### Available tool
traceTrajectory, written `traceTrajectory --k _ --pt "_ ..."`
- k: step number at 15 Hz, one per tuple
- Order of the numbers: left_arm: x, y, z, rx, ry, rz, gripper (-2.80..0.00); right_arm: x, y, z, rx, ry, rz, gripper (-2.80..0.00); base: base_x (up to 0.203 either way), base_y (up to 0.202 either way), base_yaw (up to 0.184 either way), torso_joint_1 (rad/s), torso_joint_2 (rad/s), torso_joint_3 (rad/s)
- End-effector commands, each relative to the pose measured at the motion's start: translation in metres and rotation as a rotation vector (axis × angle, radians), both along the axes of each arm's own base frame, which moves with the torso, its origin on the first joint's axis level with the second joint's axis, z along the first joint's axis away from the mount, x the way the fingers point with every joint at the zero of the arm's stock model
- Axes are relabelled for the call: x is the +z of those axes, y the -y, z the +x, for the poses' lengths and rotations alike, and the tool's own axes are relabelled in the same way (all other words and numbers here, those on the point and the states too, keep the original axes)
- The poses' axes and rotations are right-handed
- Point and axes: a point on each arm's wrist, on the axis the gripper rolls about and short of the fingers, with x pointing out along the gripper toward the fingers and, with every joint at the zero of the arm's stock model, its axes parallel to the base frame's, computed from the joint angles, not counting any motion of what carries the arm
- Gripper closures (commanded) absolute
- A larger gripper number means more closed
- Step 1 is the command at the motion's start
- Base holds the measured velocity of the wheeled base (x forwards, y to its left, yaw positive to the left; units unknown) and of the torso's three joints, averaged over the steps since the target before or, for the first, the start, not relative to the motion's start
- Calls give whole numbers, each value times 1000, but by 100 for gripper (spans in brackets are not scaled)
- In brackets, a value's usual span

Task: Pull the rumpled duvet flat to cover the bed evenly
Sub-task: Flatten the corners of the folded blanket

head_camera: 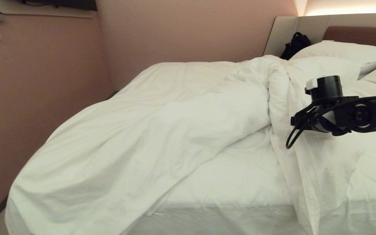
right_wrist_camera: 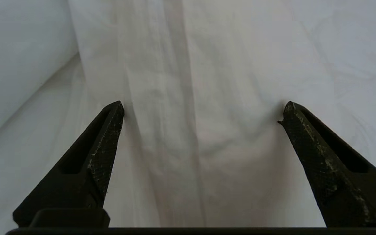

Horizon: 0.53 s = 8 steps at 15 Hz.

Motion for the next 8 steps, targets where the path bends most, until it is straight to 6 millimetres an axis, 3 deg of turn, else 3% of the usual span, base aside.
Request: traceTrajectory --k 1,4,8 --pt "0 0 0 1 1 0 0 -10 -1 8 -8 -22 -4 -280 0 0 0 0 0 0" --pt "0 0 0 0 1 0 0 -24 -3 21 -18 -40 7 -280 0 0 0 0 0 0" --pt "0 0 0 0 1 0 0 -25 -1 25 -72 -28 -14 -280 0 0 0 0 0 0"
